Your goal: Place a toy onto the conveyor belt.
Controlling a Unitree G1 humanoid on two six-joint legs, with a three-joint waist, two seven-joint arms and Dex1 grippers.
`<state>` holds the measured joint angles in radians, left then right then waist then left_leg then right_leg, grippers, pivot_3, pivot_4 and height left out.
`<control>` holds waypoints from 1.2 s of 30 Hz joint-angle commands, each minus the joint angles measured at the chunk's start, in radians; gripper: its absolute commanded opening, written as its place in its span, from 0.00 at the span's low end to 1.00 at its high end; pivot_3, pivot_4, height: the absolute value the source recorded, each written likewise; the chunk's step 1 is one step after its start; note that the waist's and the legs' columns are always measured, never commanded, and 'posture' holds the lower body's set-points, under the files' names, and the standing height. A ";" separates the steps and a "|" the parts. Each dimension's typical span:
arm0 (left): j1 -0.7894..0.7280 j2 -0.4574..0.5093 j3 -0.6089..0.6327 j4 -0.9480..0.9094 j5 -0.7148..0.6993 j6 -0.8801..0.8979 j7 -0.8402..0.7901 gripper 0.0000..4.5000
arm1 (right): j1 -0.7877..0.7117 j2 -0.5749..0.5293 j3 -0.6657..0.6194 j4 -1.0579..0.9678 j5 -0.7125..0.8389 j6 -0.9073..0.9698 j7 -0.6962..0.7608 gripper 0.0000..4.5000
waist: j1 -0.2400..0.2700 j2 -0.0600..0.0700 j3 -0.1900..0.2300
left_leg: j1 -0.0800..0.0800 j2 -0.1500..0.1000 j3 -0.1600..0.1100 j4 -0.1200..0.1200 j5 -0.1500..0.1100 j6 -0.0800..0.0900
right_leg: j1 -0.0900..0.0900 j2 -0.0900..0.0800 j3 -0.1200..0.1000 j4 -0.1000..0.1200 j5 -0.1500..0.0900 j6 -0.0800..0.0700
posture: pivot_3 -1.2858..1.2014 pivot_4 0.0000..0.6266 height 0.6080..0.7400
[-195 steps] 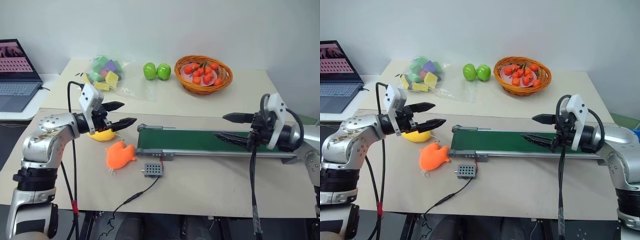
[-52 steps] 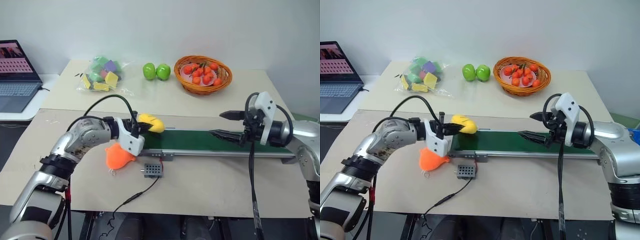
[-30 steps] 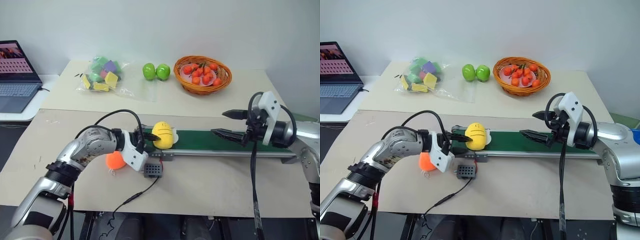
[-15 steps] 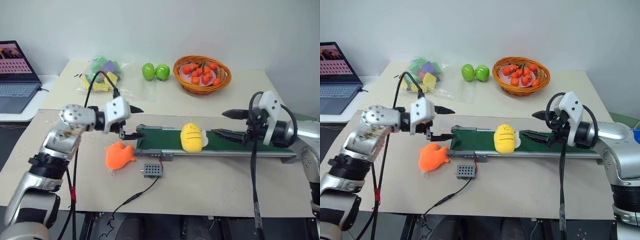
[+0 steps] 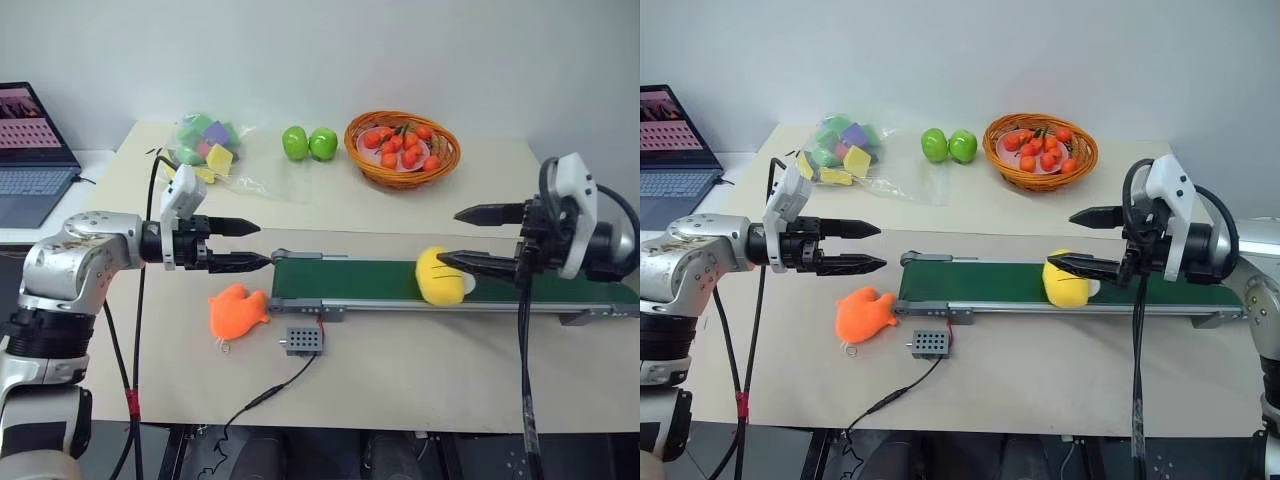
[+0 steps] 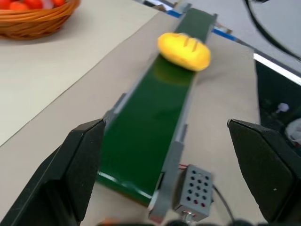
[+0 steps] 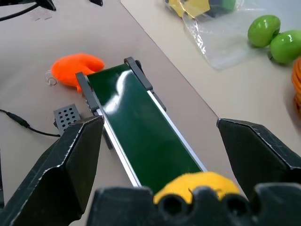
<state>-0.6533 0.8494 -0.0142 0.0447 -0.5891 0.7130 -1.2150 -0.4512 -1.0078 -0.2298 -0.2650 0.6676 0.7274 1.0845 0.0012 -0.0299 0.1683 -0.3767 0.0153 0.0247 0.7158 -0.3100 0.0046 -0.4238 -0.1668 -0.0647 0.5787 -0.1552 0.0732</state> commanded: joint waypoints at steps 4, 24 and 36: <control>-0.022 -0.004 0.038 -0.012 0.018 -0.038 0.021 0.98 | -0.016 -0.021 -0.039 -0.004 0.021 -0.008 0.009 1.00 | 0.001 0.000 0.000 | -0.001 0.000 0.000 0.000 0.001 -0.001 | 0.000 0.000 0.000 0.000 0.000 0.000 | 0.52 0.24 0.99; -0.135 -0.068 0.000 -0.051 0.054 -0.015 0.085 0.98 | -0.047 -0.012 -0.010 0.027 -0.016 -0.035 0.017 1.00 | 0.002 0.000 0.000 | 0.000 0.000 0.000 0.000 0.001 -0.001 | 0.000 0.000 0.000 0.000 0.000 0.000 | 0.52 0.24 0.99; -0.187 -0.105 0.013 -0.002 0.056 -0.015 0.078 0.98 | -0.051 -0.016 -0.006 0.013 -0.010 -0.017 -0.003 1.00 | 0.005 0.000 0.000 | -0.001 0.000 0.000 0.001 0.001 -0.001 | 0.000 0.000 0.000 0.000 0.000 0.000 | 0.52 0.24 0.99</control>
<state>-0.8127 0.7431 -0.0247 0.0535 -0.5287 0.7167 -1.1323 -0.4874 -1.0091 -0.2122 -0.2267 0.6490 0.7104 1.0866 0.0063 -0.0301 0.1683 -0.3774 0.0152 0.0248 0.7167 -0.3094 0.0036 -0.4241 -0.1669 -0.0648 0.5791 -0.1551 0.0732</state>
